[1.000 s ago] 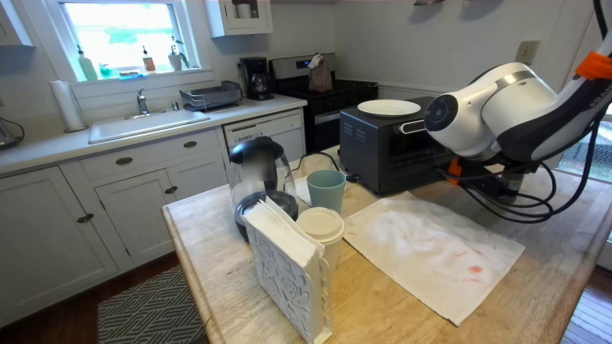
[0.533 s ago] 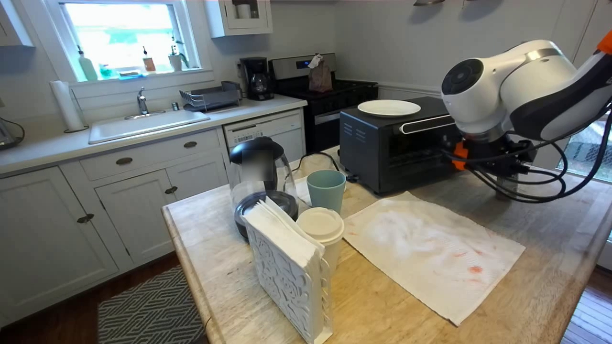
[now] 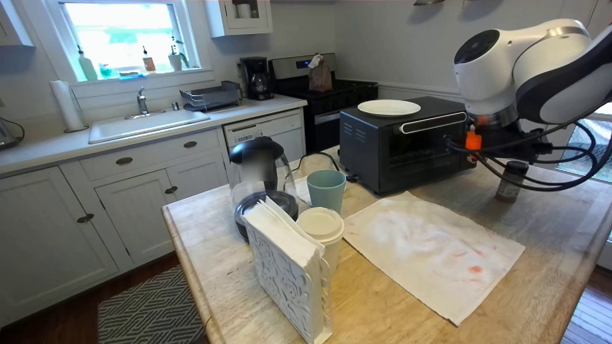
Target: Put the spice shaker on the white towel, remove it and put it upright on the countertop
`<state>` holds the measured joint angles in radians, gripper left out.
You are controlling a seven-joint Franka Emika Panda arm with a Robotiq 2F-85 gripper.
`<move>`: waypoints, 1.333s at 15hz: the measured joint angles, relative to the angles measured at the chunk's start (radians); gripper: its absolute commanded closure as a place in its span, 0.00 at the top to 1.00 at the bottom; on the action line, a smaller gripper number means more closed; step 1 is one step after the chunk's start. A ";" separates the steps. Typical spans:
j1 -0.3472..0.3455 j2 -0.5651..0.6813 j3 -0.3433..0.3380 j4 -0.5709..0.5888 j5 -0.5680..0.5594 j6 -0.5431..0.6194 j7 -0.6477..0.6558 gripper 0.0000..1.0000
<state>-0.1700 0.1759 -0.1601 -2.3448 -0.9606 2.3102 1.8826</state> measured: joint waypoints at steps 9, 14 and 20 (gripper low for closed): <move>-0.040 -0.154 -0.063 -0.084 0.106 0.125 -0.461 1.00; -0.075 -0.241 -0.110 -0.177 0.347 0.294 -0.824 1.00; -0.040 -0.311 -0.175 -0.233 0.755 0.237 -1.264 1.00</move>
<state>-0.2104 -0.1354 -0.3349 -2.5776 -0.2056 2.5474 0.6182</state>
